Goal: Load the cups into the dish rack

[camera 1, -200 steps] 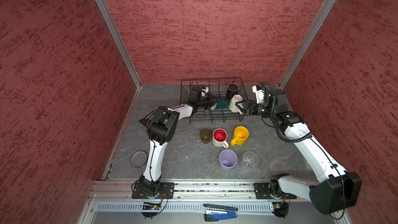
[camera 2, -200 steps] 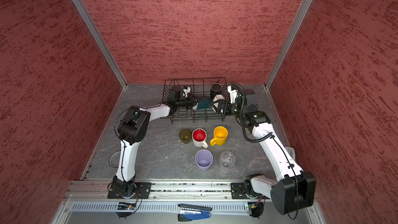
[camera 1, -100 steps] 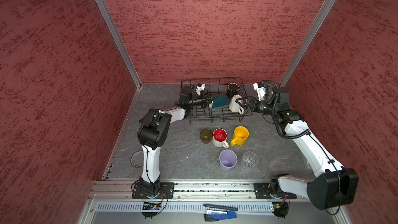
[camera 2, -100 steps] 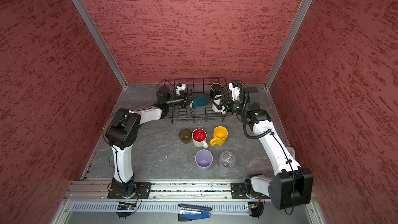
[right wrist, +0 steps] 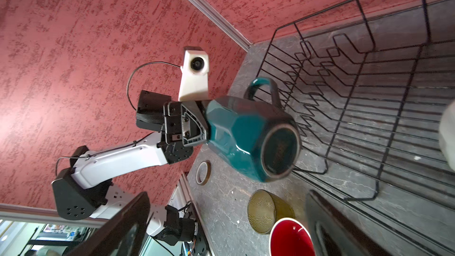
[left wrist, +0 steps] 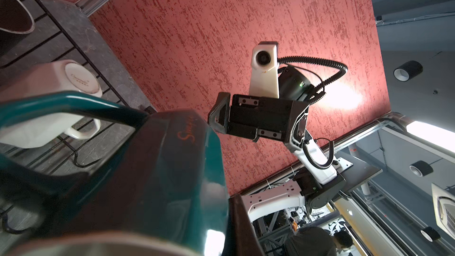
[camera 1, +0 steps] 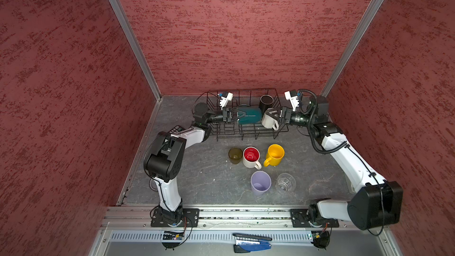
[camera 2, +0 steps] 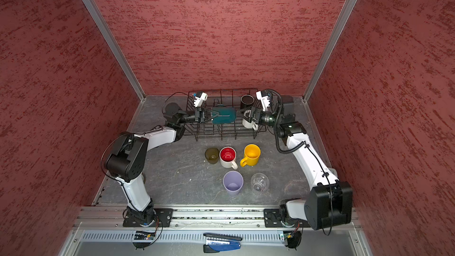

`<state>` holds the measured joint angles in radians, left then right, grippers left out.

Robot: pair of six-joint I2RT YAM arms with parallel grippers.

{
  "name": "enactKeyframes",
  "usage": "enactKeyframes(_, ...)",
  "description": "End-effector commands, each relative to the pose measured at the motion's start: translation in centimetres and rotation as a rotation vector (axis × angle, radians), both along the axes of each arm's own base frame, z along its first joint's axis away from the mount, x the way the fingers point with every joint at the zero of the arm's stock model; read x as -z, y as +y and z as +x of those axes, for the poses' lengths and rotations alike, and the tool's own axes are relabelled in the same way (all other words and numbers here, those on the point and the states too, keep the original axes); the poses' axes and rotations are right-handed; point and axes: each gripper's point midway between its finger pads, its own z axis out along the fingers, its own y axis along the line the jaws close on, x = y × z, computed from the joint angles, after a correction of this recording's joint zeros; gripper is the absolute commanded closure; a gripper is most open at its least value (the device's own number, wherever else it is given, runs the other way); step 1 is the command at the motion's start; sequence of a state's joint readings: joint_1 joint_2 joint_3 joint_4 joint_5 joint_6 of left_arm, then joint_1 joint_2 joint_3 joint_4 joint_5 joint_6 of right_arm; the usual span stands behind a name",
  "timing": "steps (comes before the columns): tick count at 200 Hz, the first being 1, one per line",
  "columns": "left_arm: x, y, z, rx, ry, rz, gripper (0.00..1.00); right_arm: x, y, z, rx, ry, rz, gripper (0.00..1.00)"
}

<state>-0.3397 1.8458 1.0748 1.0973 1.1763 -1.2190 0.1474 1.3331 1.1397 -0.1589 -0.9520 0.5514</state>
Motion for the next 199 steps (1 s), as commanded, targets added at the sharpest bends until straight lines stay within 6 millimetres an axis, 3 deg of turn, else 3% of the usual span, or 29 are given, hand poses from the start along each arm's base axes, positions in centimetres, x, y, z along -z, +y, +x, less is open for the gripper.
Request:
enactKeyframes(1,-3.8,0.7,-1.8,-0.012,-0.246,-0.058,1.00,-2.0,1.3,-0.4,-0.071,-0.041,0.026,0.01)
enactKeyframes(88,-4.9,0.9,-4.3,-0.047,-0.434,-0.069,1.00,0.9,4.4,-0.3,-0.136,0.053,-0.002,0.01)
enactKeyframes(133,-4.8,0.2,-5.4,-0.029,-0.483,-0.062,1.00,0.5,5.9,-1.1,-0.187,0.048,0.043,0.01)
enactKeyframes(138,-4.8,0.2,-5.5,-0.029,-0.488,-0.064,1.00,1.4,6.2,-0.7,-0.192,0.075,0.042,0.01)
enactKeyframes(199,-5.3,0.3,-6.6,-0.055,-0.562,-0.088,1.00,2.1,8.2,-1.0,-0.237,0.108,0.064,0.02)
